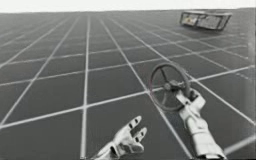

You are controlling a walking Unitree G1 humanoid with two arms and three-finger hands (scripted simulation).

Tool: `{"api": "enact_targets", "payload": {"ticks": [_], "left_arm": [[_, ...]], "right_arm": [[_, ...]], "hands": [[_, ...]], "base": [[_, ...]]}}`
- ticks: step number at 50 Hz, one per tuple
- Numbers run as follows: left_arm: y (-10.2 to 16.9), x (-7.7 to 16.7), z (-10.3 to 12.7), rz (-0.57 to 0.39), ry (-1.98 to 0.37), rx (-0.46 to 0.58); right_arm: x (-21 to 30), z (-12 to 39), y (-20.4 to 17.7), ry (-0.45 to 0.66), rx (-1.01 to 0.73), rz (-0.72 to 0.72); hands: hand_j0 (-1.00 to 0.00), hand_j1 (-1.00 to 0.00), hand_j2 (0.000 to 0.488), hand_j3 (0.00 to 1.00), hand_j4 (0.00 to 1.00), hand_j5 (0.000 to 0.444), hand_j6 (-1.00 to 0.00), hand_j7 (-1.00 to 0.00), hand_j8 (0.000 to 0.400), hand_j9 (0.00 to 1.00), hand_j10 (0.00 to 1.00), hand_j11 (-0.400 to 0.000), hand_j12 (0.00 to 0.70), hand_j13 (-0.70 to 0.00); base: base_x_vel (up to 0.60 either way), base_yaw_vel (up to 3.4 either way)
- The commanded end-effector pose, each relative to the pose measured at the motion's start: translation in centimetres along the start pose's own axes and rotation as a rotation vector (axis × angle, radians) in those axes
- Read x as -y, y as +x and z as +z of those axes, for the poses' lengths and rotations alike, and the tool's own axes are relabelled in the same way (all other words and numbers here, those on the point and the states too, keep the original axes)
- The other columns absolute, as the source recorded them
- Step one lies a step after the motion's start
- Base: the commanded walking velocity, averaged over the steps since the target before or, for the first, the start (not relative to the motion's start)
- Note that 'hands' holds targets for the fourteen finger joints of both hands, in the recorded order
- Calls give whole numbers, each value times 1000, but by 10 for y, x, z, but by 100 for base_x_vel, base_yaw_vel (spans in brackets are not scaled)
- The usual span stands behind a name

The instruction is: Pick up and drop off the object

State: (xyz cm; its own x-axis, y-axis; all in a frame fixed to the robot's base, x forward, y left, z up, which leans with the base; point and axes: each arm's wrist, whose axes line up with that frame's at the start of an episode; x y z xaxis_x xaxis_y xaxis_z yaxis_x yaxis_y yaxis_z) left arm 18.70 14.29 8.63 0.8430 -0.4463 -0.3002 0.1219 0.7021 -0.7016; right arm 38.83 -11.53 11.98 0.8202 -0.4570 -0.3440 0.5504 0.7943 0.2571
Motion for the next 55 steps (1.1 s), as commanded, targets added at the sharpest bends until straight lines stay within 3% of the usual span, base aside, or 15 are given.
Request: {"api": "enact_targets", "payload": {"ticks": [1,55], "left_arm": [[-2,2,1,-1,8,7],[-2,2,1,-1,8,7]], "right_arm": [[-7,11,-4,31,31,33],[-7,11,-4,31,31,33]], "hands": [[0,0,0,1000,1000,0,0,0,0,1000,1000,-400,0,-700],[0,0,0,1000,1000,0,0,0,0,1000,1000,-400,0,-700]], "base": [[48,-26],[53,-14]]}}
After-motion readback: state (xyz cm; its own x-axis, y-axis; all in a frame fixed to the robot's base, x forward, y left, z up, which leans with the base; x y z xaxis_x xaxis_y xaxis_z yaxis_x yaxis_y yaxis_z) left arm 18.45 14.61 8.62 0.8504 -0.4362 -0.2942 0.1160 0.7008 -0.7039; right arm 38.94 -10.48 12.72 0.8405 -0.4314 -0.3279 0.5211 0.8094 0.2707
